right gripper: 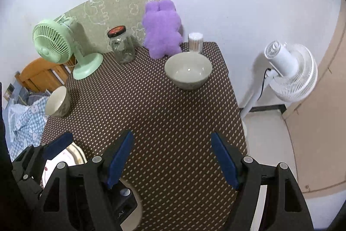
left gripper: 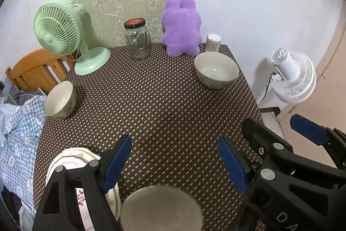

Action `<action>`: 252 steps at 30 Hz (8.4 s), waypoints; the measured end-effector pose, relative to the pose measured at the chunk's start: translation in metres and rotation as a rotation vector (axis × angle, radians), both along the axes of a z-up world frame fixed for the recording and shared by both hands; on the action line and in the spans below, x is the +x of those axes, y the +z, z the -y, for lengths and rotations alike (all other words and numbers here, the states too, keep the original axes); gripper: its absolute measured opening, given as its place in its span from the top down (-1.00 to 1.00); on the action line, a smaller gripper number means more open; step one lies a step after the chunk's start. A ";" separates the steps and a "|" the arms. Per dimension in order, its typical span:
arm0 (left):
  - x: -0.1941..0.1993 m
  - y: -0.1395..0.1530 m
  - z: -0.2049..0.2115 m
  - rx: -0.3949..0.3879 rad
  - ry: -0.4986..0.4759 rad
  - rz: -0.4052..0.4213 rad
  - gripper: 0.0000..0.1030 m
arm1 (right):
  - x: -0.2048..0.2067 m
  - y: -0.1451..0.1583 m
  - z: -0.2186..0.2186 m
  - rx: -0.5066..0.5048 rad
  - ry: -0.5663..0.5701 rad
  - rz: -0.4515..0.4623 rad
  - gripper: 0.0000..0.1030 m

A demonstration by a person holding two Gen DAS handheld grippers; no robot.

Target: Organize plates and bowls

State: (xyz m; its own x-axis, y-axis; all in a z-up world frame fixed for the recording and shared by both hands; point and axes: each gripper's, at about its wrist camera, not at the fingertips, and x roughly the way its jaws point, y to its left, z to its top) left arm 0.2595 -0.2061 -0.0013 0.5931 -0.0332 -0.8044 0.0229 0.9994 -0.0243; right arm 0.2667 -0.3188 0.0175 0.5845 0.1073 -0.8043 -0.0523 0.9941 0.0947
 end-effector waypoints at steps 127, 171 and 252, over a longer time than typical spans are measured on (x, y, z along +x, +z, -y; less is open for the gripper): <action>0.057 -0.016 0.010 0.025 -0.006 -0.053 0.62 | 0.058 -0.024 -0.001 -0.032 -0.030 -0.066 0.34; -0.074 -0.079 -0.064 0.016 -0.050 -0.186 0.62 | -0.069 -0.085 -0.084 -0.089 -0.050 -0.220 0.34; -0.068 0.000 -0.175 0.041 0.074 -0.013 -0.53 | -0.061 -0.001 -0.172 0.014 0.060 -0.023 -0.59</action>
